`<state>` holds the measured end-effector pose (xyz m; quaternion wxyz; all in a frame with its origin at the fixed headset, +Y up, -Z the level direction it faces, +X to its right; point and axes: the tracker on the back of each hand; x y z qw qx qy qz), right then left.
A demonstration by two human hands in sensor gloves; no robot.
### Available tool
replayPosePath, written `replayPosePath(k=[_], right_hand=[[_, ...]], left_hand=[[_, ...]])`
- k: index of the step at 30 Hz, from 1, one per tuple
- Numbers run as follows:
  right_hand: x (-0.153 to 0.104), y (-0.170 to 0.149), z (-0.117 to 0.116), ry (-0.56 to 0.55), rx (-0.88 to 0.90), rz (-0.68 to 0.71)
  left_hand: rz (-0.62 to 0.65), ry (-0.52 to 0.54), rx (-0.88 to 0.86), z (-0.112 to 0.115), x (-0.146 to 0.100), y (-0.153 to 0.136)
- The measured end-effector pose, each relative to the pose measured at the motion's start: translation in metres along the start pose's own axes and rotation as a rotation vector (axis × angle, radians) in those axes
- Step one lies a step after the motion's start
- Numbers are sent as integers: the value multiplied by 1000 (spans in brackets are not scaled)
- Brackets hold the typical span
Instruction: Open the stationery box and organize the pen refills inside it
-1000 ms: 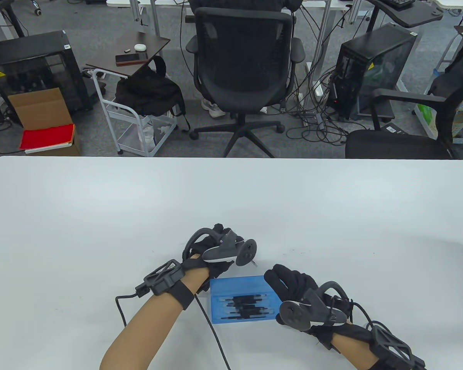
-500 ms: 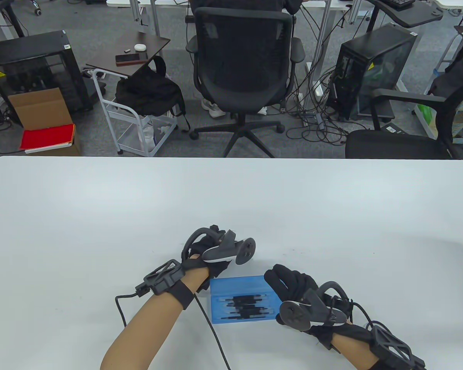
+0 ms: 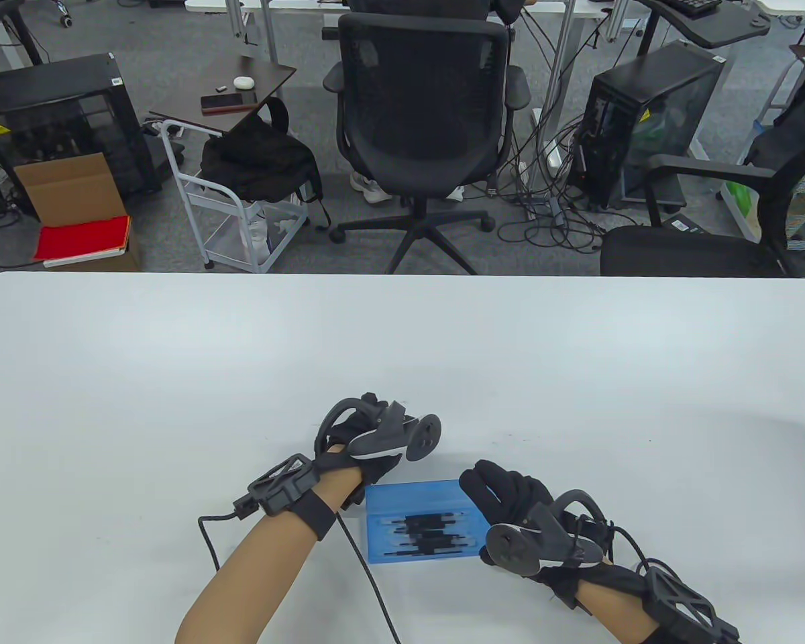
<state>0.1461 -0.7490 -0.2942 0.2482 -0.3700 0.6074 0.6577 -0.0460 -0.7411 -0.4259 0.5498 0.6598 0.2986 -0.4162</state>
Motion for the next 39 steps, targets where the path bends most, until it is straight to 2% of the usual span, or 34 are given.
replayPosePath(k=[6,12,20,24,28,32,39], right_hand=[[0,0,0,0,0,1],[0,0,0,0,1,2],[0,0,0,-1,-2,1],[0,0,0,-2,1,2],[0,0,0,-3,2,3],[0,-1,0,-4,6,7],[-1,-1,0,-5,1,7]], left_hand=[[-46,66,-48,-21,-12,-9],[-29,151,-32,-47,-35,-10],[6,291,-17,-87,-83,-3],[55,340,24,-99,-111,19],[127,340,51,-97,-130,43],[194,326,74,-81,-144,73],[222,292,143,-56,-145,103]])
Point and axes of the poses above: the tracker on the back of each hand, its own y axis roughly to the thumb side, its own x axis roughly from the wrist to the fingertips, z = x × y, and after that the axes turned 2 degrees about y, right-handed
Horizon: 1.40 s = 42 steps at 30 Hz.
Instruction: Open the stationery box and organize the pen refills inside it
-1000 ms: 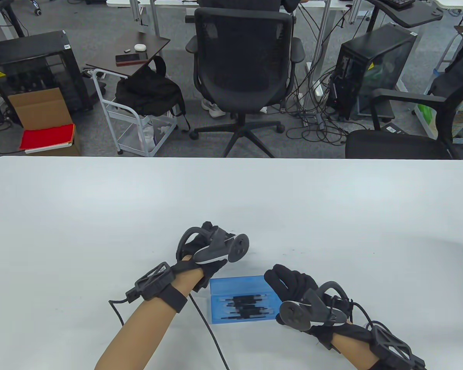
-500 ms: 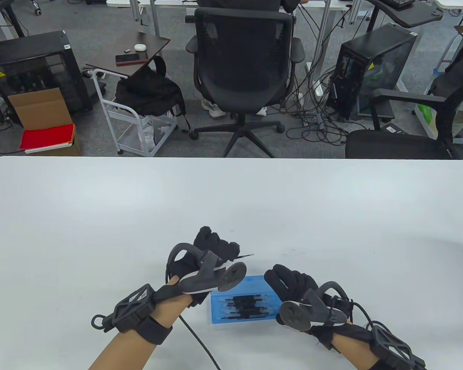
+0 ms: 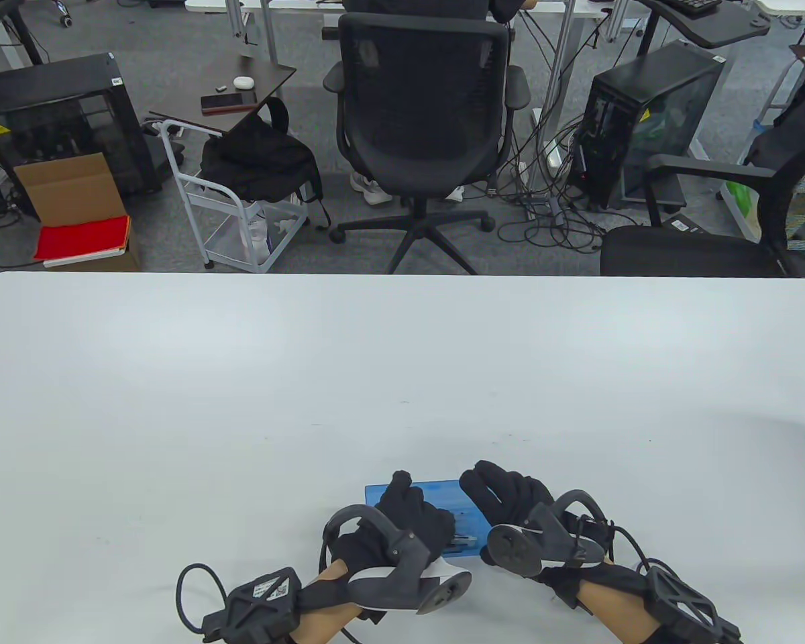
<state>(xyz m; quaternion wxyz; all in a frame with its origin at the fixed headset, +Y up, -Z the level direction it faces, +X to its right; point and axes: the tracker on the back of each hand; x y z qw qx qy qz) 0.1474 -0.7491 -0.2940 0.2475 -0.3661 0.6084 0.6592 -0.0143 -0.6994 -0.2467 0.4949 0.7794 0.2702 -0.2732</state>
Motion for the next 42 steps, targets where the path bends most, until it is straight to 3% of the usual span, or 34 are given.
replayPosePath(k=[11,20,26,29,34,39,42], right_hand=[[-2,1,0,-6,-18,-2],[-3,2,0,-6,-33,-12],[-4,5,2,-11,-60,-15],[-6,7,3,-25,-83,-17],[-8,5,9,-74,-42,-10],[-12,3,14,-101,53,46],[-10,5,7,-24,29,59]], left_hand=[[-14,-18,55,25,6,15],[-23,8,34,24,3,14],[-81,155,-118,4,-12,-6],[-199,239,-208,-7,-23,-30],[-346,158,-204,0,-33,-58],[-342,63,-300,12,-35,-67],[-295,-14,-308,18,-32,-63]])
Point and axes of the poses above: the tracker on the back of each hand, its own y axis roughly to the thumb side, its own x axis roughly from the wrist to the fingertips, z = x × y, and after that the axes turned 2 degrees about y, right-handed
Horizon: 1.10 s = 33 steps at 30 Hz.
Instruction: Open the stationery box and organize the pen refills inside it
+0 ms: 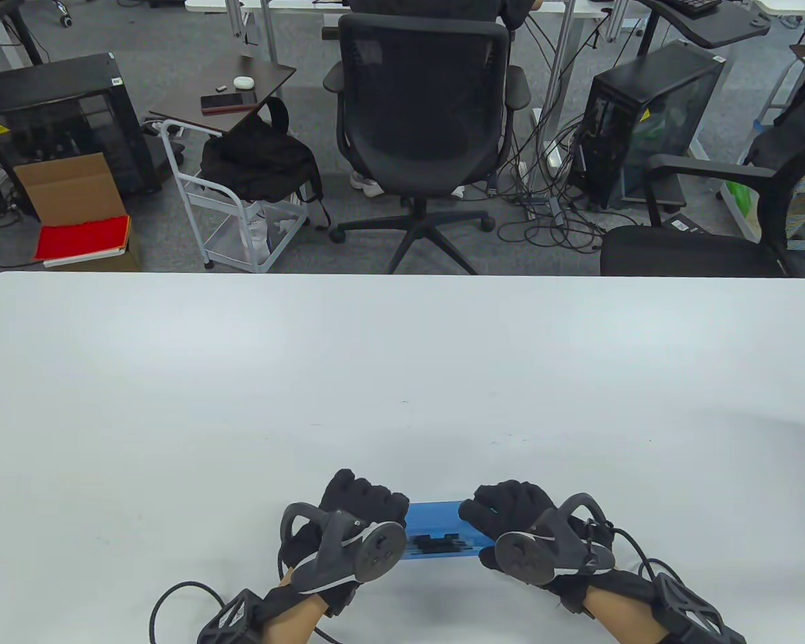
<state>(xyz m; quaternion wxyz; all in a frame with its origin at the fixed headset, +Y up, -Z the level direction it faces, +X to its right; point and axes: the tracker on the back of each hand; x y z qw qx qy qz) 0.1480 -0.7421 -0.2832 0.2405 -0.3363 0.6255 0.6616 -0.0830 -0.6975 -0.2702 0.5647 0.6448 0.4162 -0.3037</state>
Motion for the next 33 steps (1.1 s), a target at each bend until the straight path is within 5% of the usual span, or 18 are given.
replayPosePath(k=[9,26,33], right_hand=[[3,0,-1,-30,36,-6],[8,1,0,-32,28,-31],[5,-11,2,-79,48,-53]], left_hand=[[27,-160,120,28,7,18],[14,-184,131,29,10,21],[-141,-104,134,23,17,-2]])
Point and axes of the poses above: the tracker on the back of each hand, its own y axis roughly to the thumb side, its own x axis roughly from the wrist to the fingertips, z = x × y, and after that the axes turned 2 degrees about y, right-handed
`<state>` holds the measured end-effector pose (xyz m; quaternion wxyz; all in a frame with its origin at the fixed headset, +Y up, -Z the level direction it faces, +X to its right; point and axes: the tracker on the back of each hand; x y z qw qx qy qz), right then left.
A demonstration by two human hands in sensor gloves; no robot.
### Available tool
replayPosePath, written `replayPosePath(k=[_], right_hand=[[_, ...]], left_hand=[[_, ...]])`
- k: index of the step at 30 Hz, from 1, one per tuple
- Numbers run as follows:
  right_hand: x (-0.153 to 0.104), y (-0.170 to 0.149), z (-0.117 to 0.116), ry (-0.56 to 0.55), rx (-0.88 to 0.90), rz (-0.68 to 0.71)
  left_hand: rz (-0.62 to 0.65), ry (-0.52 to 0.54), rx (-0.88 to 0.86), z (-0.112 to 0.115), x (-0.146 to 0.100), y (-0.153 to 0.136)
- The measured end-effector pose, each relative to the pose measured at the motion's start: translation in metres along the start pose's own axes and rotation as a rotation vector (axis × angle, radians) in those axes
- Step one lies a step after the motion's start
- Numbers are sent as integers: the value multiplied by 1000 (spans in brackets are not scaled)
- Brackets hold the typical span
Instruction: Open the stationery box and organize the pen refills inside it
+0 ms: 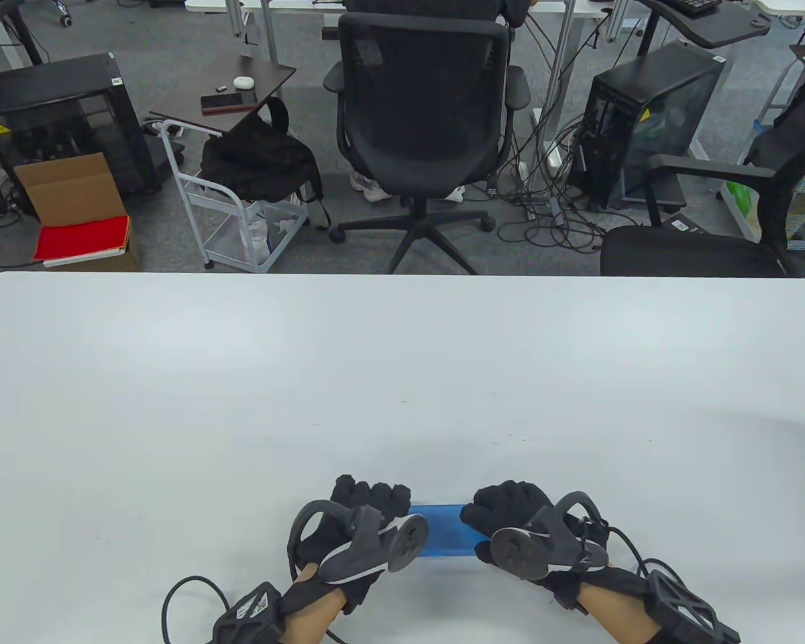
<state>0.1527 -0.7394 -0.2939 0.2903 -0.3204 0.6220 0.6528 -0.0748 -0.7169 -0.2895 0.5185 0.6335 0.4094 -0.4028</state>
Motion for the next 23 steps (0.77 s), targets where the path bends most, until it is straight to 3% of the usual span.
replayPosePath(k=[10,16,23], right_hand=[[-6,-62,6,-39,17,-275],[-11,-98,3,-19,101,-393],[-12,-110,-2,5,132,-429]], left_hand=[[-227,90,-73,-3,3,-49],[-248,67,-91,2,2,-57],[-240,60,-70,4,1,-55]])
Point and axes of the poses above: the tracker on the back of each hand, its own y axis roughly to the thumb side, its own x axis roughly from the wrist to the fingertips, z = x × y, and after that the axes turned 2 degrees about y, right-handed
